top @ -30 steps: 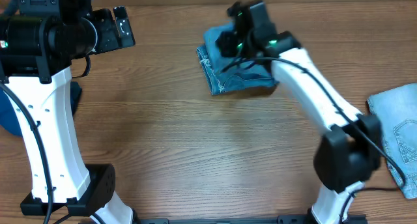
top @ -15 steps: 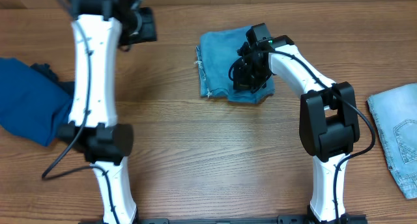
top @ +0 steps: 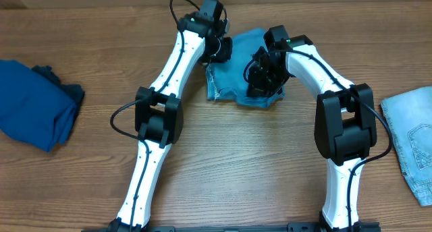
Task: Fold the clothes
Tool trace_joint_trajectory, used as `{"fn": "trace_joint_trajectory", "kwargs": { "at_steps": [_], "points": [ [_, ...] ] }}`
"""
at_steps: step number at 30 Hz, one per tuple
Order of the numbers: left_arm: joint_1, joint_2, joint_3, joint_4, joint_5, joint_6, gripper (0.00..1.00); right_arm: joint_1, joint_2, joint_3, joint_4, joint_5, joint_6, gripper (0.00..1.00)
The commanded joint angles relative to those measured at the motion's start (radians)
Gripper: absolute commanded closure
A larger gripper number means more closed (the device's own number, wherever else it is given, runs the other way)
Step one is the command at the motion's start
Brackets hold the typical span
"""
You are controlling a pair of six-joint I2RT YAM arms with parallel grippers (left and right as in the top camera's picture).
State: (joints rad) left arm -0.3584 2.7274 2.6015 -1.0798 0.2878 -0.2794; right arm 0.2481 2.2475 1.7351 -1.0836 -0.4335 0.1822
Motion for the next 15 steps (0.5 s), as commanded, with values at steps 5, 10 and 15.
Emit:
{"fn": "trace_joint_trajectory", "kwargs": {
  "at_steps": [5,10,15],
  "points": [
    [0.031,0.077,0.005,-0.005,-0.130,-0.058,0.96,-0.039,-0.064,-0.012,-0.089,0.179,-0.035,0.96],
    [0.029,0.077,0.005,-0.027,-0.103,-0.058,0.96,-0.024,-0.271,-0.012,0.104,-0.033,-0.074,0.96],
    [0.029,0.077,0.005,-0.049,-0.096,-0.058,0.96,0.038,-0.206,-0.014,0.228,-0.043,-0.004,0.96]
  ]
}}
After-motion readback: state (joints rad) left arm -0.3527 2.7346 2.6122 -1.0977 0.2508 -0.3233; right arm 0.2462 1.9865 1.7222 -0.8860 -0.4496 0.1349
